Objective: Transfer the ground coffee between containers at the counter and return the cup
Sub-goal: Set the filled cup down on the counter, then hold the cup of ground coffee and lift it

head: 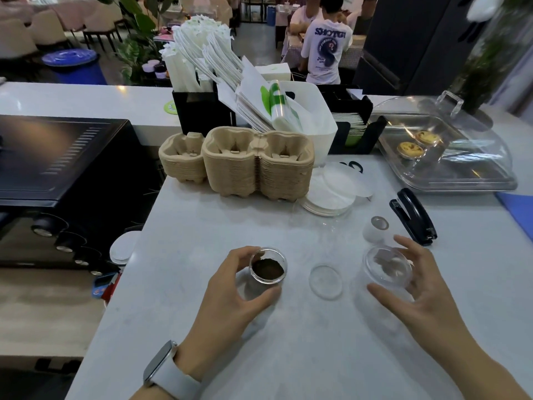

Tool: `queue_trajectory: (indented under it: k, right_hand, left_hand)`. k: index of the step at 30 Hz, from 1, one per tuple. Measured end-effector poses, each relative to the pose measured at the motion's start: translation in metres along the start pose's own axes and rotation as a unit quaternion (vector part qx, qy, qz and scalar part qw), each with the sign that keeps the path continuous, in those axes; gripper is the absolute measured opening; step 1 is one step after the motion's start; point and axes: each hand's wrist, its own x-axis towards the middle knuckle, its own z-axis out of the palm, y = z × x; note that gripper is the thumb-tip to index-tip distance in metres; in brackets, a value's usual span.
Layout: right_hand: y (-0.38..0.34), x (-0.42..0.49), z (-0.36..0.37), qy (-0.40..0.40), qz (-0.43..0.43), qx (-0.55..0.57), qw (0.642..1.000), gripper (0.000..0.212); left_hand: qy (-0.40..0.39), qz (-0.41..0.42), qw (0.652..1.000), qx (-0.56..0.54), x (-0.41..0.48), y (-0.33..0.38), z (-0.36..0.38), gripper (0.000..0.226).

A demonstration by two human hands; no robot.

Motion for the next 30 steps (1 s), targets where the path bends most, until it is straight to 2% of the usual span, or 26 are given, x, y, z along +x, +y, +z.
queue_trajectory:
  k: [3,7,10,11,12,14,15,17,19,23,25,30]
  right_hand:
    - [0.008,-0.002,-0.003,0.003,0.042,0.005,0.999,0.08]
    - [0.01,-0.001,-0.004,0.01,0.051,-0.015,0.999,0.078]
    - [0.003,-0.005,-0.004,-0.007,0.038,-0.065,0.997,0.098]
    - [-0.003,-0.008,-0.004,0.007,0.021,-0.081,0.996,0.099]
    - [-0.011,-0.009,-0.002,0.037,-0.014,-0.103,0.994,0.091]
    - [-0.034,-0.013,0.009,0.1,-0.126,-0.151,0.975,0.075]
    - [-0.045,-0.014,0.019,0.094,-0.188,-0.171,0.963,0.07]
    - [-0.062,-0.015,0.044,0.031,-0.266,-0.22,0.938,0.059]
    - [-0.065,-0.011,0.065,-0.049,-0.242,-0.288,0.925,0.059]
    - [-0.056,0.004,0.086,-0.167,-0.097,-0.422,0.886,0.066]
    - [-0.05,0.008,0.09,-0.186,-0.072,-0.459,0.866,0.064]
    - [-0.044,0.01,0.088,-0.181,-0.079,-0.477,0.856,0.055]
  left_hand:
    - [0.015,-0.024,1.0,-0.014,0.002,-0.004,-0.004,0.057]
    - [0.026,-0.04,0.999,-0.024,0.001,-0.005,-0.009,0.055]
    - [0.032,-0.047,0.998,-0.03,-0.001,-0.005,-0.01,0.055]
    - [0.032,-0.047,0.998,-0.03,-0.002,-0.004,-0.01,0.056]
    - [0.033,-0.049,0.998,-0.03,-0.002,-0.004,-0.01,0.056]
    - [0.031,-0.055,0.997,-0.036,-0.004,-0.004,-0.01,0.056]
    - [0.029,-0.057,0.997,-0.039,-0.004,-0.004,-0.01,0.056]
    - [0.025,-0.055,0.997,-0.039,-0.005,-0.003,-0.008,0.056]
    - [0.023,-0.048,0.998,-0.034,-0.004,-0.001,-0.006,0.055]
    - [0.011,-0.028,0.999,-0.012,-0.004,0.002,-0.004,0.057]
    - [0.004,-0.021,1.0,-0.007,-0.004,0.003,-0.004,0.057]
    - [0.011,-0.015,1.0,-0.003,-0.005,0.003,-0.007,0.058]
